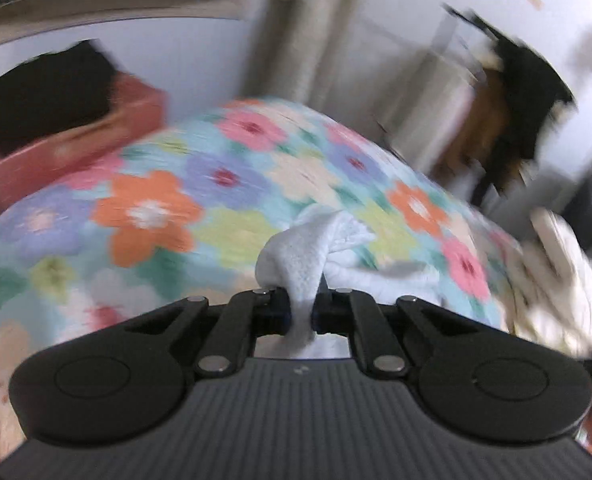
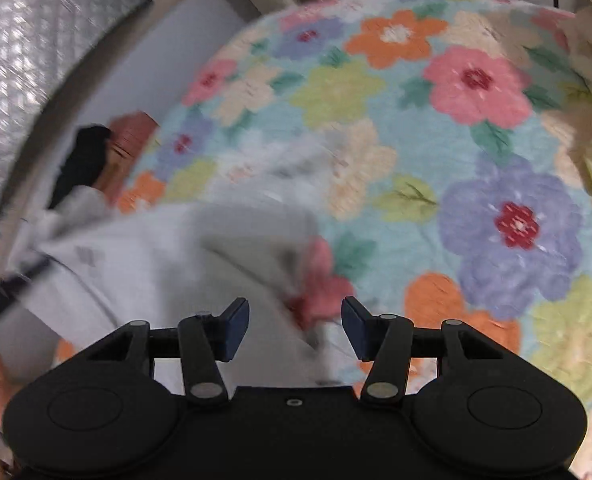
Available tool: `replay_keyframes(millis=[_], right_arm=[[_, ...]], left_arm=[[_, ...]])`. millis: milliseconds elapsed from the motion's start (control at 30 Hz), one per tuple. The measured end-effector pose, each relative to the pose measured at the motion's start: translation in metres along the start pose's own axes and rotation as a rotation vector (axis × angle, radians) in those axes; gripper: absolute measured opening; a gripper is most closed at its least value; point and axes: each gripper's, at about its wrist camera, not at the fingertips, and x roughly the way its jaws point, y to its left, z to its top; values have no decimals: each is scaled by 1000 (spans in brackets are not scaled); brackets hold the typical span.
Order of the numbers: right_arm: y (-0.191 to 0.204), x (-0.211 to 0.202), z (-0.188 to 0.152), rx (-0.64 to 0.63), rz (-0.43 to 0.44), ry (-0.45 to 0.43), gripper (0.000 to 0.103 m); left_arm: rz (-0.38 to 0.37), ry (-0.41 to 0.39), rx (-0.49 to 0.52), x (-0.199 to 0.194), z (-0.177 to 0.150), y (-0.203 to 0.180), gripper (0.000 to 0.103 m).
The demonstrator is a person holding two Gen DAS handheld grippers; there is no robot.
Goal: Fold clothes
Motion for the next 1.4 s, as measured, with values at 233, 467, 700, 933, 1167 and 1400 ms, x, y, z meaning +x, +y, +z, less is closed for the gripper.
replay_keyframes(millis=[233, 467, 700, 933, 1167, 1400], right_arm=[[13, 38, -16, -95, -12, 139, 58], [-7, 71, -26, 42, -68, 231, 59], [-35, 73, -36, 326, 48, 286, 59], [-40, 94, -66, 474, 104, 415, 69], [-6, 102, -69, 336, 135, 401, 13], [-3, 31, -32, 240, 129, 104, 8]], left_arm=[[37, -16, -81, -6, 8, 32, 8], [161, -74, -44, -21, 7, 27, 8], [225, -140, 3, -34, 10, 29, 8], [232, -138, -49, -36, 11, 39, 8], [241, -151, -63, -44, 13, 41, 8], [182, -140, -85, -37, 15, 38, 8]])
